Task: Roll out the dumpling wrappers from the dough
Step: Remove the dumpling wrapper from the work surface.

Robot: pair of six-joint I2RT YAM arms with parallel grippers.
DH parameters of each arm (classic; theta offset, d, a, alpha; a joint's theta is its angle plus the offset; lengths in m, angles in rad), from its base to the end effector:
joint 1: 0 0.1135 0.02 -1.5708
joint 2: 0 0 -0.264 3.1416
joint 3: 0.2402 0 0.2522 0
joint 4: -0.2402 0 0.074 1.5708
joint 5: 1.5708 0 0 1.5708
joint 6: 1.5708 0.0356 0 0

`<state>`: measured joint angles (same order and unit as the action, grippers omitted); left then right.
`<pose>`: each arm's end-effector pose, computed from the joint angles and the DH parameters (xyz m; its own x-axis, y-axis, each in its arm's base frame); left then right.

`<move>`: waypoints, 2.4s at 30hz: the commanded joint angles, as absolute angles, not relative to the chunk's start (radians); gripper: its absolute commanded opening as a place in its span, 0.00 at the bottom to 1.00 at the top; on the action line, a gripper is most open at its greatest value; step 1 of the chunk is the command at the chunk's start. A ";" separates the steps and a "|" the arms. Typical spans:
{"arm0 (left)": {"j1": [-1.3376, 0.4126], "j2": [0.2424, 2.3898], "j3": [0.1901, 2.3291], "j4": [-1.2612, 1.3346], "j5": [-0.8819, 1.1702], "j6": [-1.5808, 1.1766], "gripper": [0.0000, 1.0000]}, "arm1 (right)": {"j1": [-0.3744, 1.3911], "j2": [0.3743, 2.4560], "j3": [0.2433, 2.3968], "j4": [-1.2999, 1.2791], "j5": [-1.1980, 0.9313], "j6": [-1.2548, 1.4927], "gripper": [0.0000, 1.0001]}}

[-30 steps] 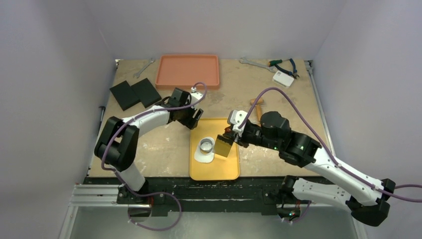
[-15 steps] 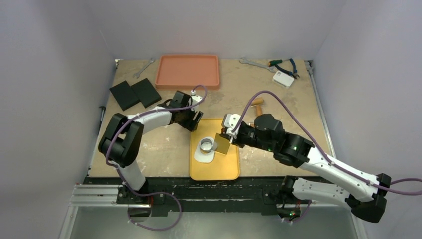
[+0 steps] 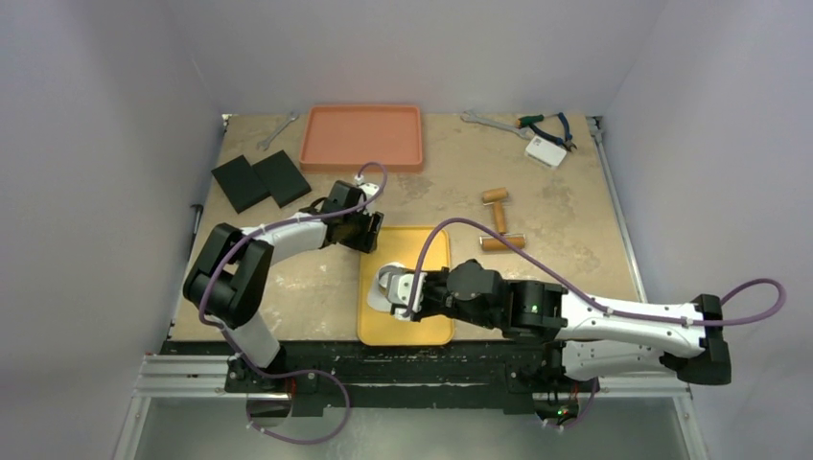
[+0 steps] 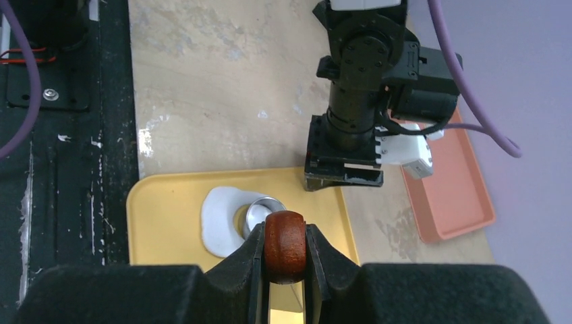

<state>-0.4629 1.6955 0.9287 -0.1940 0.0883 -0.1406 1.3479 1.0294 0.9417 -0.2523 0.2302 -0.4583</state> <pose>0.2971 -0.1518 0.1590 -0.7948 0.2407 -0.5571 0.3824 0.9114 -0.1519 0.0600 0.2280 0.3418 0.3329 -0.4797 -0.8118 -0.8415 0.2373 -0.4853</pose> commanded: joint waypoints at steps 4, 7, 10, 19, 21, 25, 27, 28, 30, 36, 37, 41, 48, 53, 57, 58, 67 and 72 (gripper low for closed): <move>-0.427 1.704 0.859 -0.192 0.119 -0.243 0.45 | 1.432 1.108 0.917 -0.214 0.343 -0.502 0.00; -0.423 1.714 0.847 -0.182 0.154 -0.263 0.37 | 1.434 1.088 0.883 -0.200 0.336 -0.485 0.00; -0.423 1.730 0.845 -0.175 0.170 -0.270 0.28 | 1.435 1.055 0.844 -0.199 0.349 -0.467 0.00; -0.425 1.729 0.867 -0.186 0.193 -0.265 0.31 | 1.434 1.018 0.840 -0.261 0.333 -0.451 0.00; -0.426 1.738 0.854 -0.174 0.174 -0.264 0.28 | 1.433 1.012 0.837 -0.258 0.332 -0.451 0.00; -0.426 1.764 0.852 -0.166 0.159 -0.261 0.12 | 1.434 0.996 0.832 -0.236 0.328 -0.457 0.00; -0.426 1.773 0.859 -0.169 0.151 -0.258 0.00 | 1.433 0.997 0.831 -0.250 0.340 -0.475 0.00; -0.426 1.779 0.868 -0.174 0.150 -0.253 0.00 | 1.433 0.998 0.829 -0.262 0.343 -0.491 0.00; -0.424 1.788 0.889 -0.185 0.132 -0.243 0.00 | 1.429 0.998 0.824 -0.291 0.347 -0.520 0.00; -0.397 1.769 0.902 -0.199 0.108 -0.220 0.00 | 1.409 0.981 0.823 -0.401 0.424 -0.551 0.00; -0.396 1.759 0.898 -0.198 0.106 -0.214 0.00 | 1.406 0.976 0.820 -0.411 0.452 -0.554 0.00; -0.396 1.736 0.889 -0.191 0.097 -0.181 0.00 | 1.350 0.982 0.822 -0.418 0.484 -0.530 0.00; -0.397 1.723 0.882 -0.187 0.096 -0.165 0.00 | 1.283 1.003 0.843 -0.384 0.503 -0.499 0.00; -0.397 1.724 0.881 -0.181 0.102 -0.157 0.00 | 1.263 1.012 0.845 -0.364 0.513 -0.506 0.00; -0.404 1.719 0.876 -0.172 0.107 -0.156 0.00 | 1.212 1.039 0.850 -0.283 0.469 -0.480 0.00; -0.407 1.717 0.876 -0.169 0.107 -0.155 0.00 | 1.206 1.055 0.852 -0.257 0.473 -0.470 0.00; -0.420 1.722 0.891 -0.175 0.117 -0.153 0.00 | 1.082 1.165 0.875 -0.036 0.418 -0.424 0.00; -0.420 1.707 0.889 -0.175 0.117 -0.150 0.00 | 1.037 1.125 0.970 -0.106 0.378 -0.333 0.00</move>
